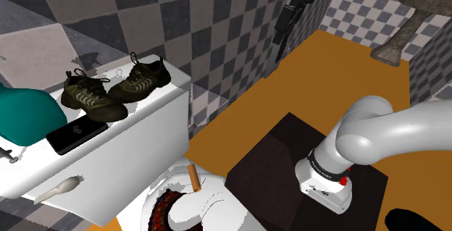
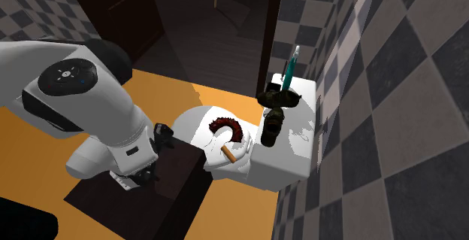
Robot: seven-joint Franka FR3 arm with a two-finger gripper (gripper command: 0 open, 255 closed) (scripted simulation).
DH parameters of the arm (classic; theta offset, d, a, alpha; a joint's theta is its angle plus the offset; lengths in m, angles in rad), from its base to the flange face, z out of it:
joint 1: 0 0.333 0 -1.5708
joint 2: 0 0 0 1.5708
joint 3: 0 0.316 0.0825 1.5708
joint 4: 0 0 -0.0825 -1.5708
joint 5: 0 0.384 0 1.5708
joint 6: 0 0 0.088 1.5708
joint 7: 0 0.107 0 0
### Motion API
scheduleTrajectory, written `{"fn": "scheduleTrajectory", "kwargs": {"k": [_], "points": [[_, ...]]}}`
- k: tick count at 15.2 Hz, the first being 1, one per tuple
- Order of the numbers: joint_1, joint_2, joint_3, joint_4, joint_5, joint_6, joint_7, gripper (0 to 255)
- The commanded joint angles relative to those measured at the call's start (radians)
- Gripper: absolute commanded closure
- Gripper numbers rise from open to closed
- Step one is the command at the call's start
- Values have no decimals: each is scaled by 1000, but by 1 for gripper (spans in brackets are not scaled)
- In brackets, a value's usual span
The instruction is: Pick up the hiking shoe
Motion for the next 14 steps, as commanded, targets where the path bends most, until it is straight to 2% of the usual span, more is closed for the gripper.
{"fn": "scheduleTrajectory", "kwargs": {"k": [1,8,14], "points": [[0,0,0,0,0,0,0,0],[32,194,121,116,55,69,134,0],[50,385,216,263,64,107,251,0]]}}
